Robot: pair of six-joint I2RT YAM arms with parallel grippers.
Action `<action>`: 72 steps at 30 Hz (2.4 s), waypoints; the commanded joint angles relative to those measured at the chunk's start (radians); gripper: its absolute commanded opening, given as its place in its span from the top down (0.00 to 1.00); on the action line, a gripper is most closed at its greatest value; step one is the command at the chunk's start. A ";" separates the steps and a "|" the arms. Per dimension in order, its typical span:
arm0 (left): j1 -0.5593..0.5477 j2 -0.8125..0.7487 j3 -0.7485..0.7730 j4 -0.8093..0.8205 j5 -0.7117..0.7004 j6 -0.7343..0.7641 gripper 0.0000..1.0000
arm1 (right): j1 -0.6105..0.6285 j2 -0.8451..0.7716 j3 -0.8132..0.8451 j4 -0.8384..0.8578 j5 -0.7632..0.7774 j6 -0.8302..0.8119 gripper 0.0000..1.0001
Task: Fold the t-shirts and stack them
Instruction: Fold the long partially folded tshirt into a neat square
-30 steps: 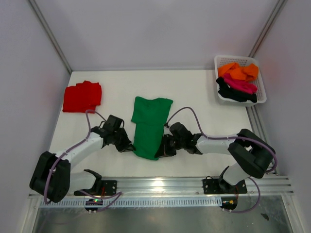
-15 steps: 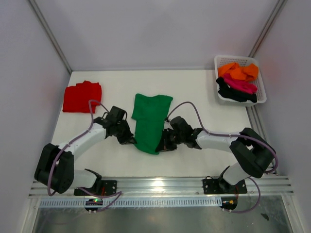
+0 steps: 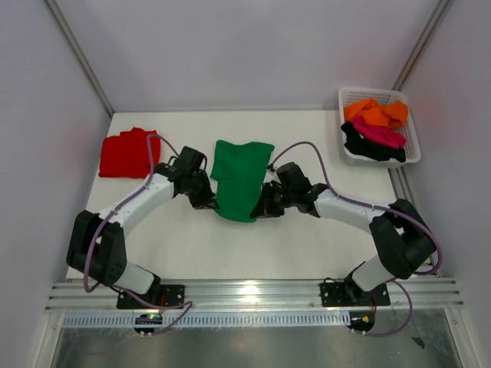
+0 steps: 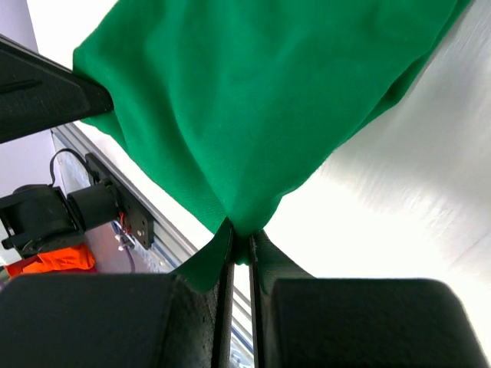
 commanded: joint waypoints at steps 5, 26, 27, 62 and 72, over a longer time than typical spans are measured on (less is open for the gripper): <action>0.013 0.059 0.168 -0.079 -0.041 0.060 1.00 | -0.070 -0.001 0.120 -0.093 -0.009 -0.097 0.92; 0.057 0.400 0.709 -0.281 -0.037 0.161 1.00 | -0.193 0.155 0.404 -0.242 -0.017 -0.212 0.93; 0.060 0.439 0.760 -0.293 -0.037 0.170 1.00 | -0.202 0.184 0.425 -0.251 -0.024 -0.216 0.93; 0.241 0.817 1.312 -0.240 0.249 0.102 1.00 | -0.285 0.577 0.999 -0.425 -0.012 -0.240 0.92; 0.260 0.915 1.317 -0.128 0.304 -0.017 0.99 | -0.288 0.618 1.022 -0.416 -0.009 -0.230 0.92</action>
